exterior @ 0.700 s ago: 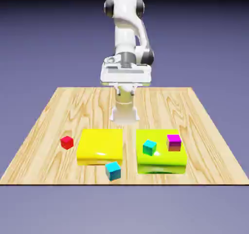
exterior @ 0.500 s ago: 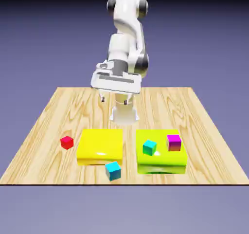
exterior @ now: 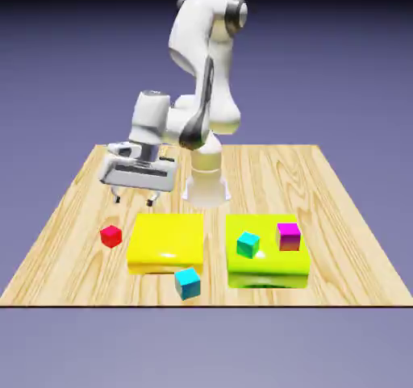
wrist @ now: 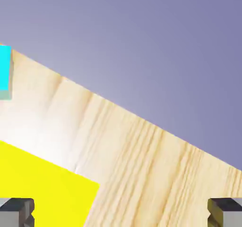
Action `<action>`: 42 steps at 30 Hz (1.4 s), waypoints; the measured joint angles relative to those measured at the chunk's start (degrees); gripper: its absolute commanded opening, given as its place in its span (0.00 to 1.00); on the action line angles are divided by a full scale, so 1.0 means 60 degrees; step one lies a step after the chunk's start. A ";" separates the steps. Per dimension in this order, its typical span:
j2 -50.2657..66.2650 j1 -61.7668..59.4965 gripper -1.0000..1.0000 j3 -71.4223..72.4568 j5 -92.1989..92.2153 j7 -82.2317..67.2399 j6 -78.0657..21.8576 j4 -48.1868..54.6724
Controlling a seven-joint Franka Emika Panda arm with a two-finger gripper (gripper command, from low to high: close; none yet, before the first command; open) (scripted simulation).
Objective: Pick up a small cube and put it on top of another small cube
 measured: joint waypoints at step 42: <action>0.3125 -0.6468 0.00 0.2730 -0.0196 -0.7094 -0.1229 0.0861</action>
